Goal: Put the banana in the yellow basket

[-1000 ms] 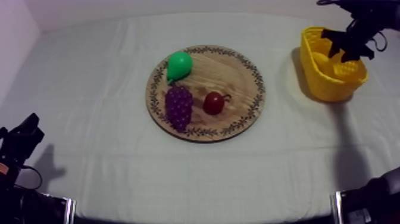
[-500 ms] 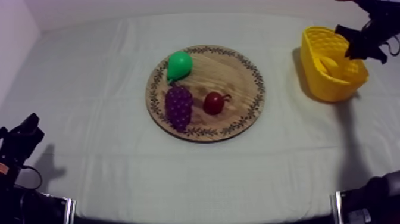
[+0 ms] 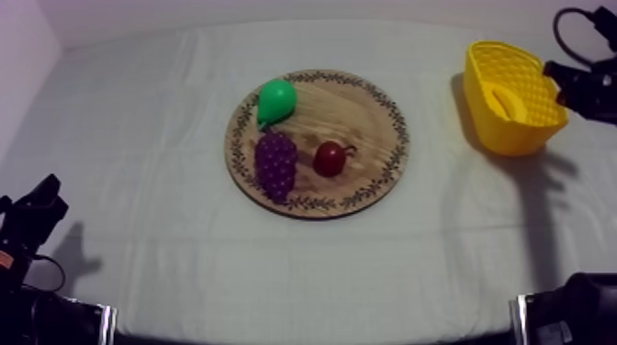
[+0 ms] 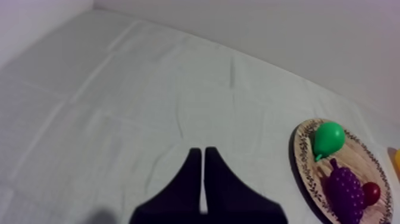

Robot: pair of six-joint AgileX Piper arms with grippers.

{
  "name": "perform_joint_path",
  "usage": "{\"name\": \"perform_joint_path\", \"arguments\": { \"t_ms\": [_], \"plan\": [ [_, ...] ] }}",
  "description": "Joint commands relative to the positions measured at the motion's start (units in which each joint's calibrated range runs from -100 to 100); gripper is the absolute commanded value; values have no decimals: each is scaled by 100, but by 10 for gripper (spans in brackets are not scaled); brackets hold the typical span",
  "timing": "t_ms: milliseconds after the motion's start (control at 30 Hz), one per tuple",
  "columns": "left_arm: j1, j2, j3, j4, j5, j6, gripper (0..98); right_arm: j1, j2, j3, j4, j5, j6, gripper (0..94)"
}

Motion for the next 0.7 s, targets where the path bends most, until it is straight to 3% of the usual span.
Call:
{"name": "perform_joint_path", "arguments": {
  "t_ms": [0, 67, 133, 267, 367, 667],
  "plan": [
    [-1, -3, 2, 1, -1, -2, 1, 7, -1292, 1294, -24, -467, 64, 1],
    [-1, -3, 2, 1, -1, -2, 1, 26, -1850, 1876, -202, -731, 289, 1],
    [-1, -3, 2, 1, -1, -2, 1, 63, -2452, 2396, -552, -878, 662, 1],
    [-1, -3, 2, 1, -1, -2, 1, 124, -3721, 3199, -1057, -789, 1200, 1],
    [-1, -3, 2, 1, -1, -2, 1, 113, -4548, 3504, -1103, -376, 1282, 1],
    [-1, -3, 2, 1, -1, -1, 1, 14, -6189, 3805, -851, 763, 1061, 2]
  ]
}}
